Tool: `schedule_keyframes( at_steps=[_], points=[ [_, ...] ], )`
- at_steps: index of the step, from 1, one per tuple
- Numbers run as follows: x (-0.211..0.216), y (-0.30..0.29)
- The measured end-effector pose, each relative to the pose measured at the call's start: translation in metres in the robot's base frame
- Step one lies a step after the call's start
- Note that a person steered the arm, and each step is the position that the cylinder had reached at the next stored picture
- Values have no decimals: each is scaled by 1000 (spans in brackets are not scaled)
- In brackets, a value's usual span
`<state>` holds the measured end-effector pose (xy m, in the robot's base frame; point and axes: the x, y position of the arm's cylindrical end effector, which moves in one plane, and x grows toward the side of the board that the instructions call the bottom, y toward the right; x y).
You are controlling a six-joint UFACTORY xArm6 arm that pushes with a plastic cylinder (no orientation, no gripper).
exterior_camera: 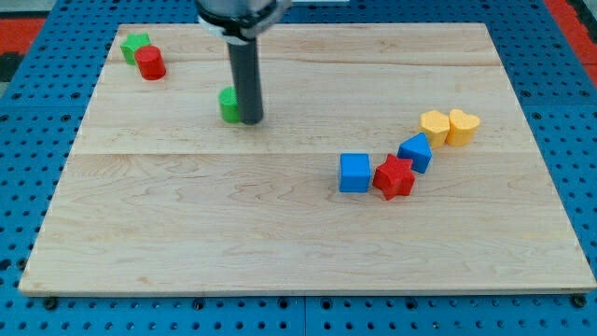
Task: Move the blue cube diagonally top left to the red star
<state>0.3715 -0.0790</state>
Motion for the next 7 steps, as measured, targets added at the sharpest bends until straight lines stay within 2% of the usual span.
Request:
schedule_keyframes(
  at_steps=[2,3,4,5,6,7],
  points=[
    [-83,-79],
    [-85,-62],
    [-81,43],
    [-78,174],
    [-31,290],
    [46,342]
  ],
)
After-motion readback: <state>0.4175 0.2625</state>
